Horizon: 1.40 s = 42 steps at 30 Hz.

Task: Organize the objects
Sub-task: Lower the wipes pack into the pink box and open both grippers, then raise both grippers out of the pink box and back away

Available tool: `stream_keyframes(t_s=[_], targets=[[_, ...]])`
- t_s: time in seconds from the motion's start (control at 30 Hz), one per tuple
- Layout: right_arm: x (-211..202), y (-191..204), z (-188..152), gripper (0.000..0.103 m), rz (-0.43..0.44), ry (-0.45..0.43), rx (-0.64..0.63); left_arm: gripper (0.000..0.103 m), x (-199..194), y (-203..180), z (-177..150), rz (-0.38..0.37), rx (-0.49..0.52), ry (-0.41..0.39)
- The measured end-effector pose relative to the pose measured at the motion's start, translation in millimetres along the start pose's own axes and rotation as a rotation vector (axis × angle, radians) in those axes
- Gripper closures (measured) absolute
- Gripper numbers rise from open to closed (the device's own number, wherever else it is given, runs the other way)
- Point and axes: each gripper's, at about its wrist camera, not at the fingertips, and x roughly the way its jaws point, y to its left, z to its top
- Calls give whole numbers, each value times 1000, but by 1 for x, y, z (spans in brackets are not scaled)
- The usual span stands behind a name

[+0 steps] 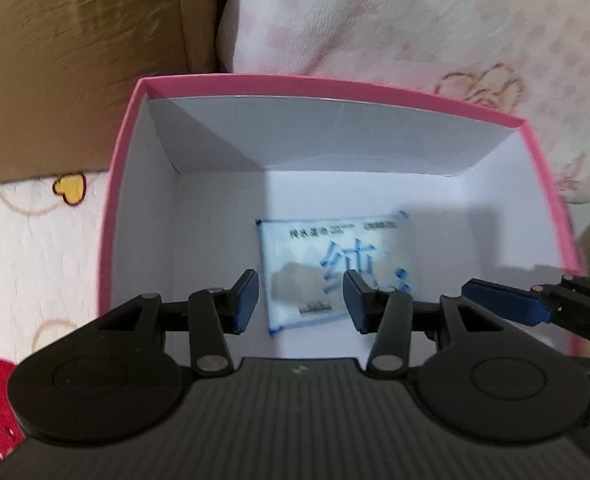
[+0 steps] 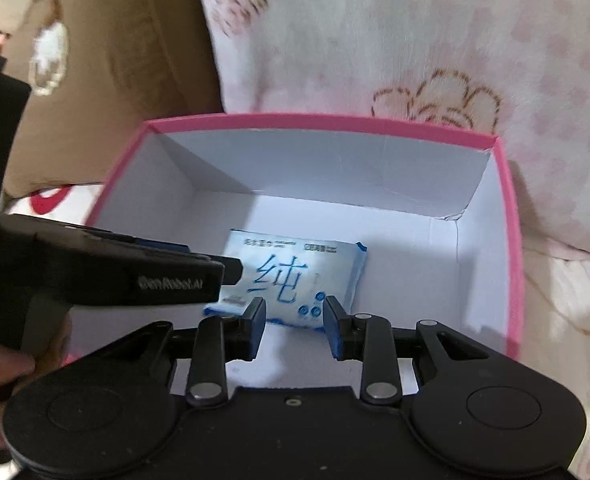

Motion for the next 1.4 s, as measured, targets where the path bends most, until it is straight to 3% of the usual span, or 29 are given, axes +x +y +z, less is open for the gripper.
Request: stream_keyframes(t_s=[0.13,0.4,0.57,0.8,0.9,1.13,1.4], targets=[[-32,3,-6,64,29,-18,-1,57,-27,1,-1,-19,48,11],[-96,15,-23,57,18,-65,-75,46,-98,-1,-15,-61,139,-23],[-129,30,-38,51,13,-85,-122,42,-141,-11,-33,-104,210,-8],[-167,55,-66,42,12,-85,-187,39,-194,-29,-65,-102,315,8],[-181,64,-80,40,-4,-89,-214,38,-209,-30,-80,-80,338,39],[-207,78,-111,31,-10,-105,-245,34,-236,-22,-117,-89,337,28],[-221,86,-142,31,-5,-82,-270,33,-239,-18,-152,-99,331,61]])
